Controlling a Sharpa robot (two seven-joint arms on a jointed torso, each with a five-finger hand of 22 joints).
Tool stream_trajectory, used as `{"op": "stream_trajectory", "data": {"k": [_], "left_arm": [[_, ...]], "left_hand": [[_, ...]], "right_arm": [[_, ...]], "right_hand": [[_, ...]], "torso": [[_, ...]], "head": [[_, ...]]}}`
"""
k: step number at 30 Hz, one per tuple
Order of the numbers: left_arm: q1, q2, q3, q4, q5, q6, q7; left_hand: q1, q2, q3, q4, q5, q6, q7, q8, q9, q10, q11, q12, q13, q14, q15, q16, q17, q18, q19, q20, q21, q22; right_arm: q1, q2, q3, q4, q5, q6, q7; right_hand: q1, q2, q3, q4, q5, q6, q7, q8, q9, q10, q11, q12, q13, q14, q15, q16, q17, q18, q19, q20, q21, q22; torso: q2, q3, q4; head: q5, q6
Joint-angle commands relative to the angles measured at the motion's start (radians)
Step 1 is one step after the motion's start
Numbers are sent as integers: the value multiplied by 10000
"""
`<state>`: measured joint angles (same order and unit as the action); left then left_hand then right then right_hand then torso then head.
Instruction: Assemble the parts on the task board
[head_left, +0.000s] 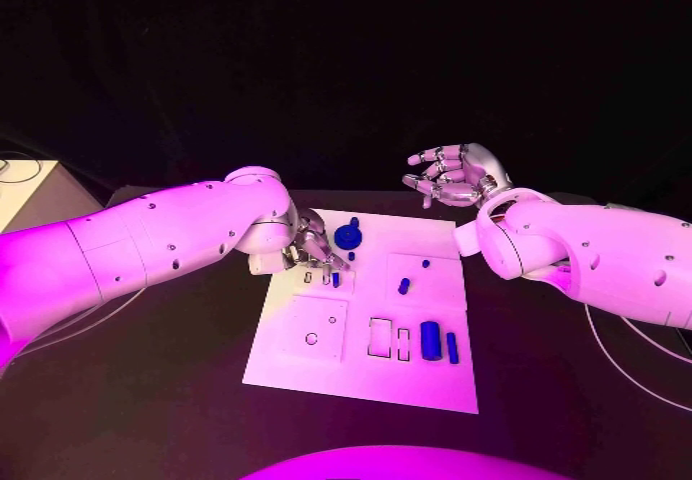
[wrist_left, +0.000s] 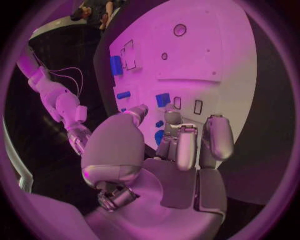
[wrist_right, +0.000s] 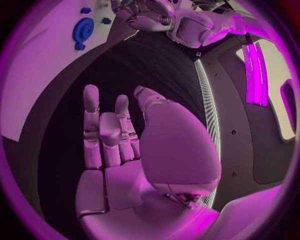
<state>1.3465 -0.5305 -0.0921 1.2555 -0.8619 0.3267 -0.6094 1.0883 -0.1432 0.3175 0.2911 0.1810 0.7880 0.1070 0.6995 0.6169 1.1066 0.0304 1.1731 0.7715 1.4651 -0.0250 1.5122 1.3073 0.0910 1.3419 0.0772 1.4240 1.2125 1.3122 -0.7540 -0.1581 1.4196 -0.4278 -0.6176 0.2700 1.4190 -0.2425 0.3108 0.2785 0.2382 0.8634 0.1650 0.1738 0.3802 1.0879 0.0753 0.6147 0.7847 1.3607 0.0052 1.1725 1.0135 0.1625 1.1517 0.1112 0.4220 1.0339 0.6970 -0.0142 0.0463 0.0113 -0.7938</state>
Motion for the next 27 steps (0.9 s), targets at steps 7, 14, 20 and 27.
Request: {"op": "stream_trajectory", "data": {"k": [7, 14, 20, 27], "left_arm": [[-6, 103, -25, -74, 54, 414, -26], [-17, 146, -44, -106, 90, 547, -27], [-34, 181, -63, -189, 98, 625, -33], [-57, 212, -87, -263, 100, 660, -38]], "left_hand": [[118, 111, -19, -13, 62, -106, 1, -6, 42, -16, 36, 81, 27, 655, -27, 56, 1517, -153, 65, -8, 66, 20], [217, 139, 14, -19, 69, -104, 1, 3, 78, -12, 38, 111, 68, 660, -24, 66, 1535, -153, 63, -1, 69, 24], [305, 157, 46, -23, 72, -103, 1, 8, 108, -19, 38, 125, 80, 666, -23, 76, 1553, -156, 71, 3, 77, 41], [318, 161, 51, -24, 71, -102, 1, 9, 112, -19, 37, 128, 84, 667, -22, 78, 1558, -155, 68, 4, 76, 38]], "right_arm": [[4, 16, 1, -3, -114, 63, -22], [4, 18, 0, -2, -115, 73, -37], [4, 18, -1, 5, -115, 78, -47], [4, 13, -2, 13, -115, 78, -62]], "right_hand": [[13, -40, -14, 11, 61, -66, -5, 55, 10, -9, 19, -28, -31, -42, 1, -46, -26, 193, -31, 0, -56, -18], [12, -36, -15, 14, 61, -64, -6, 61, 12, -7, 19, -35, -48, -47, 1, -61, -38, 193, -29, 1, -64, -25], [12, -33, -17, 16, 61, -63, -7, 66, 13, -5, 19, -41, -62, -56, 0, -84, -62, 193, -28, 1, -70, -31], [13, -31, -19, 17, 62, -63, -8, 71, 14, -4, 19, -51, -82, -62, 0, -103, -79, 194, -25, 2, -79, -39]], "torso": [[-15, 2, 2], [-5, 2, 6], [8, -3, 7], [1, -2, 4]], "head": [[-18, -47], [-43, -88], [-53, -104], [-69, -174]]}}
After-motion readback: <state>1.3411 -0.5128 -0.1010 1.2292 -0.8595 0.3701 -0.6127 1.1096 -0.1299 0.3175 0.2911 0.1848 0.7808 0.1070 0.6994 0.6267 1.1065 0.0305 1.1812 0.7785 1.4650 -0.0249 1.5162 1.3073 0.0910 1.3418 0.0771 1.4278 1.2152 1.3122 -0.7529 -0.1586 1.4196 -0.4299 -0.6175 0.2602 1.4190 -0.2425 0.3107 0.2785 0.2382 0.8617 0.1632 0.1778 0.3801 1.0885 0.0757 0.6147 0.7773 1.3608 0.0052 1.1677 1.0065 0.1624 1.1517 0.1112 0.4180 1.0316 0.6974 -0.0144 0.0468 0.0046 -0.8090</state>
